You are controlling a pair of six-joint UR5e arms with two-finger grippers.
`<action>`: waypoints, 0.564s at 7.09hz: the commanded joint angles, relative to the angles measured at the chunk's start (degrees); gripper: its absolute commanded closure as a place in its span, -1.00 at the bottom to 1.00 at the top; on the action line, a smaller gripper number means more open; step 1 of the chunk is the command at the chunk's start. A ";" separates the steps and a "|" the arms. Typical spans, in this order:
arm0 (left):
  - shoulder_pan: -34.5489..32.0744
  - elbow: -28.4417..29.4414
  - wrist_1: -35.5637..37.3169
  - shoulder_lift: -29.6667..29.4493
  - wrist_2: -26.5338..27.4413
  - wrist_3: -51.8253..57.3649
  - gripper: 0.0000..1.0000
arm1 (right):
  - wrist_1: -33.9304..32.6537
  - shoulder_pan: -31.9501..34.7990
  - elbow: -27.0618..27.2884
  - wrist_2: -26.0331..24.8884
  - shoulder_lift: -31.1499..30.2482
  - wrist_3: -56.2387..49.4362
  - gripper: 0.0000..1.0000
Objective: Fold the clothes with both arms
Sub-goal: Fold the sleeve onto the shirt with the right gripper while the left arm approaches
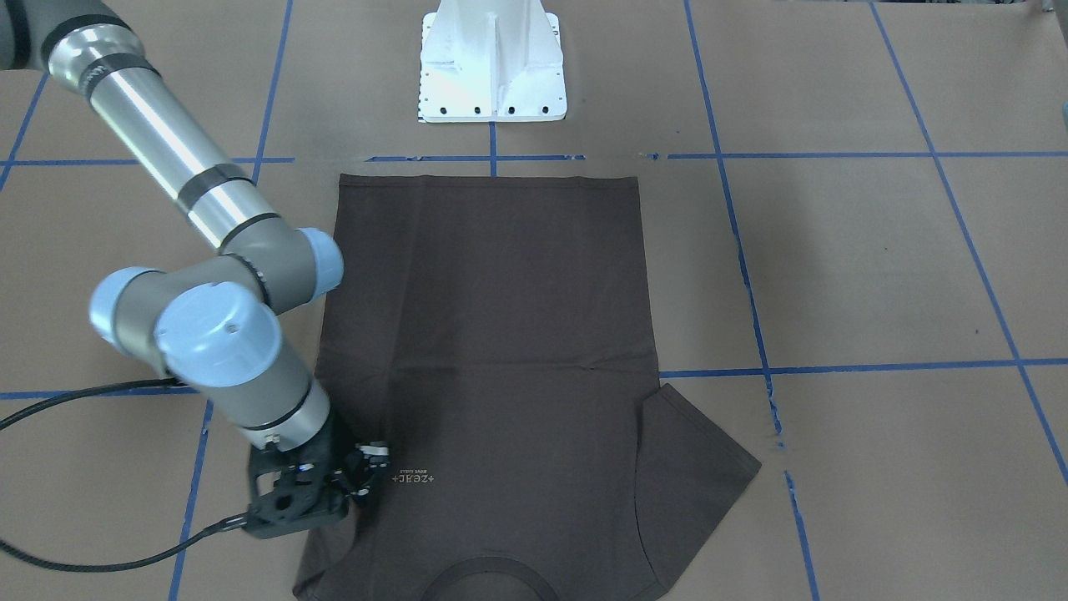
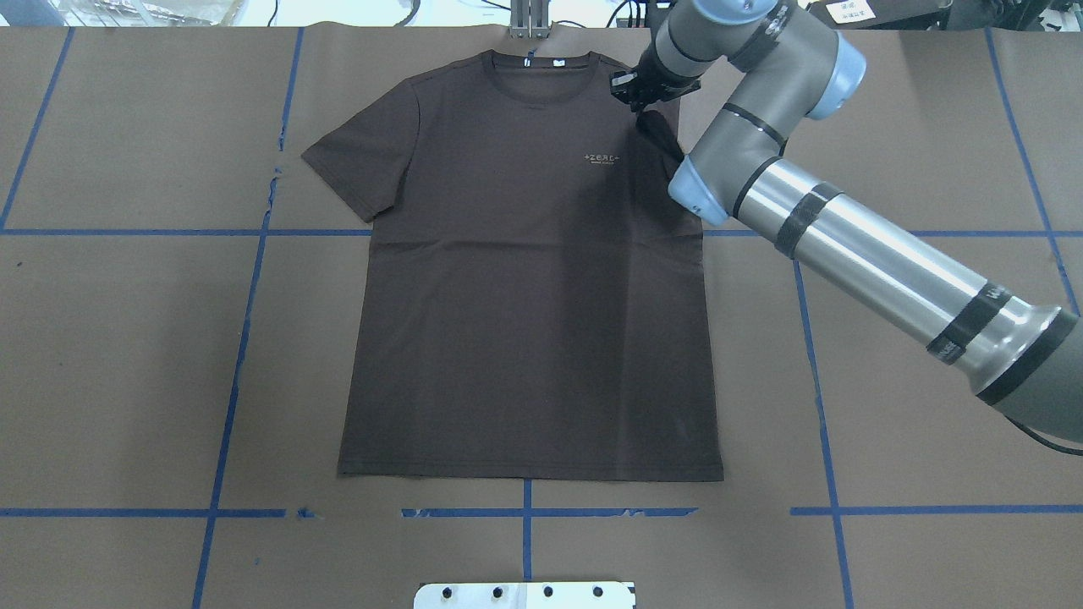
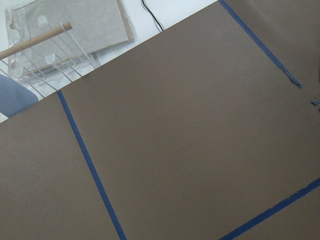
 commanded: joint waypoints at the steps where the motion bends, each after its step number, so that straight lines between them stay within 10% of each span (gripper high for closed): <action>1: 0.00 0.00 -0.02 0.03 0.01 -0.25 -1.00 | 0.16 -3.96 -1.00 -7.08 1.65 1.55 1.00; 2: 0.00 -0.17 -0.02 0.03 -0.08 -0.60 -1.00 | 0.69 -4.93 -1.00 -8.49 1.48 1.46 -0.98; 4: 0.17 -0.08 -0.02 -0.14 0.01 -0.69 -1.00 | 1.92 -5.55 -1.00 -9.82 1.03 1.72 -1.00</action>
